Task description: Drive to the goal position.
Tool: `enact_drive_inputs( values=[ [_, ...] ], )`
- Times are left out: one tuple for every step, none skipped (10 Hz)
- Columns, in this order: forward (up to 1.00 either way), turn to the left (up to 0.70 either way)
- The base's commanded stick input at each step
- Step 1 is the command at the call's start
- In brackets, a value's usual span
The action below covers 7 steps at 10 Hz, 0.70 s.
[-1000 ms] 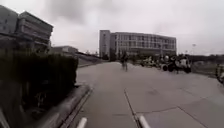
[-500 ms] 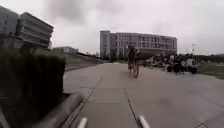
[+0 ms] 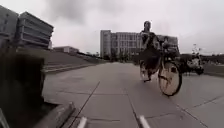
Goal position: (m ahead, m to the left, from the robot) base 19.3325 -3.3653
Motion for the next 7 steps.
enact_drive_inputs(
  values=[
    [0.85,-0.02],
    [0.85,-0.02],
    [0.85,-0.28],
    [0.85,-0.27],
    [0.85,-0.1],
    [0.85,-0.02],
    [0.85,-0.02]
  ],
)
